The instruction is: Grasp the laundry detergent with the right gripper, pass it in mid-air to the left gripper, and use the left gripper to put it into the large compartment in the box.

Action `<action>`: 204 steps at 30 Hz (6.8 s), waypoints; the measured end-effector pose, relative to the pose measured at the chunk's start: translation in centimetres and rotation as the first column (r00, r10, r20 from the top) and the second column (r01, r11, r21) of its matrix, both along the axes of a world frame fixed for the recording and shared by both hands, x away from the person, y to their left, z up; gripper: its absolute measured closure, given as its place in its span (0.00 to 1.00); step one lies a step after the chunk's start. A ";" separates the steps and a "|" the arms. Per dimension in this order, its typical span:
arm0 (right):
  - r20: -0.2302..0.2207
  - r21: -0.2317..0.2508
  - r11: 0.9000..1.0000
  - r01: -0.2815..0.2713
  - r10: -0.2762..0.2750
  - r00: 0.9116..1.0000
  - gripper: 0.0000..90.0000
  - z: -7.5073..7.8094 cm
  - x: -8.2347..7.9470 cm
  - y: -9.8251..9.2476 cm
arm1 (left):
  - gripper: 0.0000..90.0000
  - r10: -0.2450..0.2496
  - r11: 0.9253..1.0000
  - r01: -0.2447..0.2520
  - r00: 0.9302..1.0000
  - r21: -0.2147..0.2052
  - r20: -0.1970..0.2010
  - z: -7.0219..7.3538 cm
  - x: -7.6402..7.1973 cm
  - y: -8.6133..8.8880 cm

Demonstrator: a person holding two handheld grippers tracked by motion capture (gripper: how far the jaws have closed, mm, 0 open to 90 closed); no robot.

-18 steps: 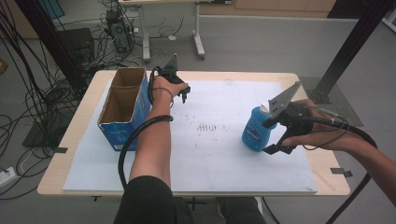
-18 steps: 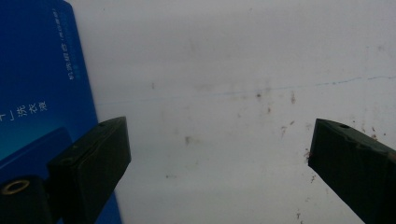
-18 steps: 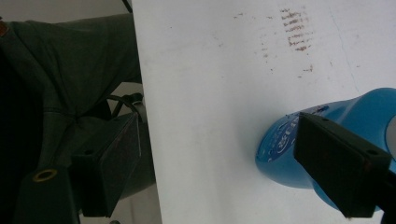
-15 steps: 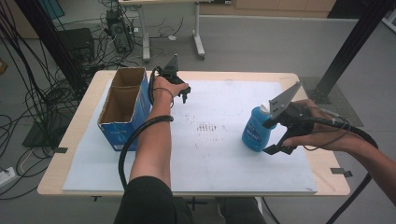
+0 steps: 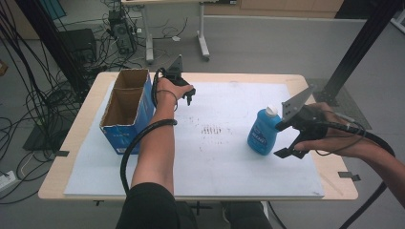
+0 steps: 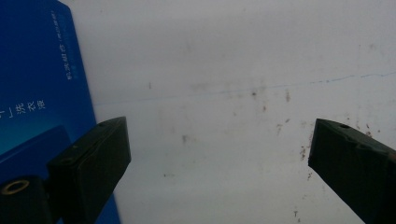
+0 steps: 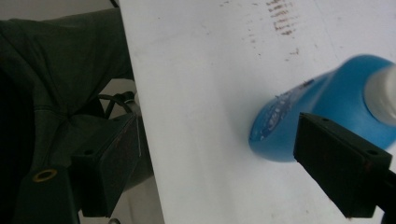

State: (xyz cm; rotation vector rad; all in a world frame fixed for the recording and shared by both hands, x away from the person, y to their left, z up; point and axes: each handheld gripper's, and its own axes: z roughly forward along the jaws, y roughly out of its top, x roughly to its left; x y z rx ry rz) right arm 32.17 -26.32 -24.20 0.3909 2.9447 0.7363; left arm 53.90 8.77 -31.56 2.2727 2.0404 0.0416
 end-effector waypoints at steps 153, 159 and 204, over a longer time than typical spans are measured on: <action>0.164 0.564 0.725 0.396 -0.569 0.806 0.02 -17.2 3.0 -1.4 | 0.06 -0.071 0.997 0.072 0.995 -0.004 0.072 0.5 -2.8 -0.3; 0.166 0.564 0.725 0.395 -0.568 0.806 0.02 -17.3 3.0 -1.4 | 0.06 -0.073 0.997 0.073 0.994 -0.003 0.077 0.6 -2.7 -0.4; 0.177 0.576 0.727 0.374 -0.558 0.811 0.02 -17.3 3.0 -1.5 | 0.06 -0.083 0.996 0.084 0.993 0.002 0.083 1.2 -2.5 -0.9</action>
